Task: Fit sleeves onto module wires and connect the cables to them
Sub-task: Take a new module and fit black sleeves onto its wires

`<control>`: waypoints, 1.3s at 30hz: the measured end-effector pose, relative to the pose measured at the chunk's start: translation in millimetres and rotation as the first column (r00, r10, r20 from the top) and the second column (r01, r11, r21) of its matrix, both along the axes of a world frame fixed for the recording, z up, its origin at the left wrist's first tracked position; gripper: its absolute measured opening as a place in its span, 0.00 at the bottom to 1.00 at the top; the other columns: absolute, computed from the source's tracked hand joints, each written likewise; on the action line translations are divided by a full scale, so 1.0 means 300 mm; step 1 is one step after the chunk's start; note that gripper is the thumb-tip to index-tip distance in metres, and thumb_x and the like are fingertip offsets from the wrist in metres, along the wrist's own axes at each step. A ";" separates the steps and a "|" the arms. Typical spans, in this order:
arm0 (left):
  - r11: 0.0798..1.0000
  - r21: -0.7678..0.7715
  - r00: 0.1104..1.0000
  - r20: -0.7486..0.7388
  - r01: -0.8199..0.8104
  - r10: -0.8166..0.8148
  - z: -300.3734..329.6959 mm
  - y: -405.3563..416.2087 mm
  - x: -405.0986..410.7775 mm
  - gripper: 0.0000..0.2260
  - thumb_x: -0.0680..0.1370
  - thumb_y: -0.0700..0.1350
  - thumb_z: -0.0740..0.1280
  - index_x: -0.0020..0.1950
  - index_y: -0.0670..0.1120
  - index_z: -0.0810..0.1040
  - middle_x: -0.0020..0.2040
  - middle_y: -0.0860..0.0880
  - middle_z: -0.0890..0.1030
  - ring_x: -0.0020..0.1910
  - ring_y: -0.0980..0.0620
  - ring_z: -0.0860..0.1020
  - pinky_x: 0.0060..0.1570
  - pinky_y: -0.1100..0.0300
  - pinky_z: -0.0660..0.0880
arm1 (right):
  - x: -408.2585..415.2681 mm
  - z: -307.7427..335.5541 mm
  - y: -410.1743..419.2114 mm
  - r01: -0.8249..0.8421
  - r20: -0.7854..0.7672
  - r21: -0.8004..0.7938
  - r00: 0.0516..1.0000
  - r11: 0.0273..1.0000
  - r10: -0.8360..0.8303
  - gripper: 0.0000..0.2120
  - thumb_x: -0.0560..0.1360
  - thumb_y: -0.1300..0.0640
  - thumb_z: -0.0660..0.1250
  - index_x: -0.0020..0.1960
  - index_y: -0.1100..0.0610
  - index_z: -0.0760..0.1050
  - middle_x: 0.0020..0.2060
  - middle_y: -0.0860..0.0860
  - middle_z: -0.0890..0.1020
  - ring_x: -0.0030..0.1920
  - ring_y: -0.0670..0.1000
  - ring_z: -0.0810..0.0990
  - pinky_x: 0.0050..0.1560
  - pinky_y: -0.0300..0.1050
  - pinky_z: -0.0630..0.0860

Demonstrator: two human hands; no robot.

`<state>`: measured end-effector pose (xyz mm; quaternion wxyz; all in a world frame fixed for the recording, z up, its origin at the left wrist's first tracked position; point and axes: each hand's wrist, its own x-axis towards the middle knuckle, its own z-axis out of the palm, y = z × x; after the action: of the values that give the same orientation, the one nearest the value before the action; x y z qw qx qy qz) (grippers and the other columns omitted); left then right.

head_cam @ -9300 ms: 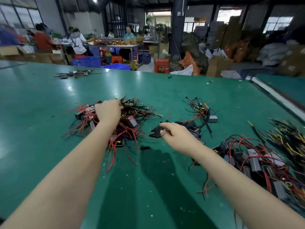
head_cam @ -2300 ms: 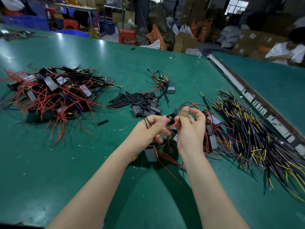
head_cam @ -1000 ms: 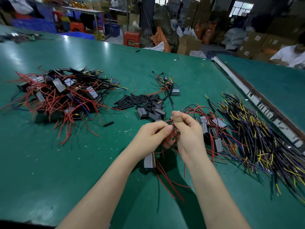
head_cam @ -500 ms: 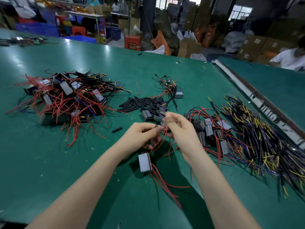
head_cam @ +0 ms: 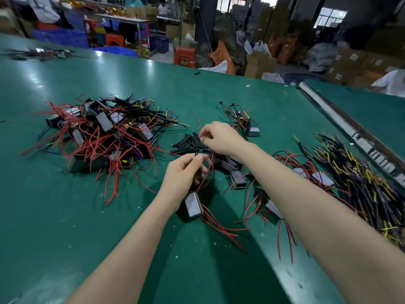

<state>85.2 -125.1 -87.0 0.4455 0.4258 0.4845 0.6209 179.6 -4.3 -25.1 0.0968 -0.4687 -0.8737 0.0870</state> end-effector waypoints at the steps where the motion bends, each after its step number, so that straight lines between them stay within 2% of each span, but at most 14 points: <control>1: 1.000 0.006 1.000 0.002 -0.017 0.017 -0.003 0.004 -0.002 0.10 0.81 0.41 0.61 0.45 0.46 0.80 0.29 0.54 0.77 0.25 0.59 0.69 0.27 0.69 0.67 | -0.024 -0.001 0.027 -0.039 0.067 0.028 0.997 0.999 0.037 0.13 0.76 0.58 0.62 0.59 0.51 0.78 0.57 0.51 0.80 0.60 0.56 0.76 0.59 0.51 0.74; 5: 0.999 0.001 0.999 -0.005 -0.051 0.051 -0.013 0.014 0.001 0.10 0.81 0.42 0.61 0.45 0.48 0.80 0.28 0.55 0.76 0.25 0.60 0.68 0.26 0.68 0.66 | -0.116 -0.021 0.098 -0.200 0.337 0.110 0.929 0.974 0.153 0.27 0.76 0.65 0.57 0.71 0.44 0.67 0.69 0.48 0.72 0.68 0.55 0.69 0.60 0.52 0.68; 7: 0.999 -0.004 0.999 0.010 -0.050 0.050 -0.015 0.015 0.002 0.09 0.81 0.43 0.62 0.45 0.47 0.81 0.29 0.54 0.76 0.25 0.58 0.67 0.27 0.66 0.64 | -0.153 -0.036 0.115 -0.269 0.435 0.105 0.878 0.957 0.199 0.31 0.75 0.67 0.56 0.73 0.42 0.63 0.70 0.47 0.70 0.69 0.54 0.66 0.60 0.52 0.67; 10: 0.999 0.000 0.999 -0.009 -0.041 0.041 -0.012 0.013 0.000 0.10 0.80 0.43 0.62 0.44 0.47 0.81 0.30 0.52 0.75 0.26 0.56 0.66 0.27 0.63 0.62 | -0.180 -0.050 0.133 -0.329 0.516 0.106 0.825 0.938 0.230 0.26 0.77 0.64 0.58 0.70 0.42 0.68 0.67 0.47 0.74 0.67 0.53 0.68 0.58 0.50 0.66; 14: 0.999 0.005 0.997 -0.064 -0.040 0.040 -0.005 0.013 -0.001 0.09 0.80 0.43 0.62 0.45 0.46 0.81 0.29 0.55 0.76 0.26 0.57 0.65 0.26 0.66 0.63 | -0.169 -0.059 0.140 -0.343 0.564 0.146 0.799 0.928 0.206 0.16 0.78 0.60 0.61 0.64 0.48 0.72 0.63 0.50 0.75 0.65 0.54 0.69 0.58 0.50 0.66; 19: 1.000 0.021 0.995 -0.092 -0.024 0.026 -0.005 0.006 0.001 0.10 0.80 0.43 0.63 0.44 0.52 0.82 0.29 0.56 0.77 0.28 0.60 0.68 0.29 0.69 0.65 | -0.117 -0.072 0.117 -0.321 0.515 0.146 0.832 0.936 0.205 0.10 0.79 0.56 0.62 0.60 0.54 0.72 0.60 0.52 0.76 0.64 0.55 0.70 0.55 0.49 0.66; 23: 1.000 0.029 0.994 -0.112 -0.001 0.004 -0.006 -0.002 0.003 0.10 0.80 0.43 0.63 0.44 0.53 0.82 0.30 0.56 0.78 0.28 0.61 0.70 0.30 0.71 0.66 | -0.073 -0.079 0.085 -0.237 0.407 0.022 0.890 0.971 0.208 0.11 0.76 0.57 0.63 0.58 0.53 0.72 0.59 0.52 0.77 0.61 0.55 0.73 0.52 0.49 0.64; 26: 1.000 0.028 0.991 -0.135 0.013 -0.009 -0.007 -0.009 0.006 0.10 0.80 0.43 0.63 0.44 0.52 0.82 0.30 0.56 0.78 0.28 0.60 0.71 0.31 0.71 0.67 | -0.056 -0.089 0.067 -0.173 0.370 -0.022 0.914 0.985 0.168 0.14 0.76 0.56 0.63 0.62 0.53 0.71 0.60 0.53 0.77 0.63 0.56 0.72 0.56 0.52 0.65; 29: 0.999 0.030 0.990 -0.135 0.031 -0.027 -0.006 -0.013 0.006 0.09 0.80 0.43 0.63 0.46 0.50 0.82 0.30 0.55 0.78 0.28 0.60 0.71 0.31 0.71 0.67 | -0.049 -0.092 0.057 -0.133 0.420 -0.042 0.897 0.990 0.138 0.17 0.76 0.57 0.62 0.65 0.53 0.71 0.62 0.55 0.75 0.65 0.58 0.68 0.62 0.56 0.64; 34: 0.999 0.013 0.990 -0.133 0.047 -0.045 0.002 -0.020 0.011 0.09 0.80 0.43 0.63 0.46 0.49 0.83 0.31 0.55 0.78 0.29 0.60 0.72 0.31 0.72 0.68 | -0.024 -0.077 0.049 -0.120 0.461 -0.050 0.878 0.992 0.129 0.14 0.77 0.55 0.61 0.62 0.50 0.73 0.61 0.55 0.75 0.65 0.57 0.65 0.62 0.56 0.61; 37: 0.996 -0.006 0.990 -0.115 0.084 -0.084 0.013 -0.028 0.017 0.09 0.80 0.43 0.63 0.47 0.47 0.83 0.31 0.54 0.78 0.28 0.59 0.72 0.30 0.71 0.67 | 0.010 -0.058 0.031 -0.061 0.378 -0.085 0.922 0.995 0.088 0.13 0.77 0.54 0.61 0.61 0.49 0.74 0.58 0.52 0.77 0.65 0.57 0.67 0.61 0.56 0.61; 39: 0.992 -0.014 0.987 -0.097 0.129 -0.130 0.023 -0.036 0.026 0.09 0.80 0.42 0.62 0.47 0.46 0.83 0.30 0.54 0.77 0.27 0.59 0.71 0.30 0.71 0.67 | 0.038 -0.041 0.008 -0.038 0.283 -0.096 0.957 0.995 0.064 0.11 0.75 0.55 0.62 0.57 0.51 0.76 0.51 0.48 0.79 0.60 0.56 0.72 0.59 0.55 0.62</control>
<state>93.1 -135.9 -80.1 0.4624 0.4844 0.4795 0.5672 191.1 -1.8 -37.5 -0.0537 -0.4577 -0.8854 0.0602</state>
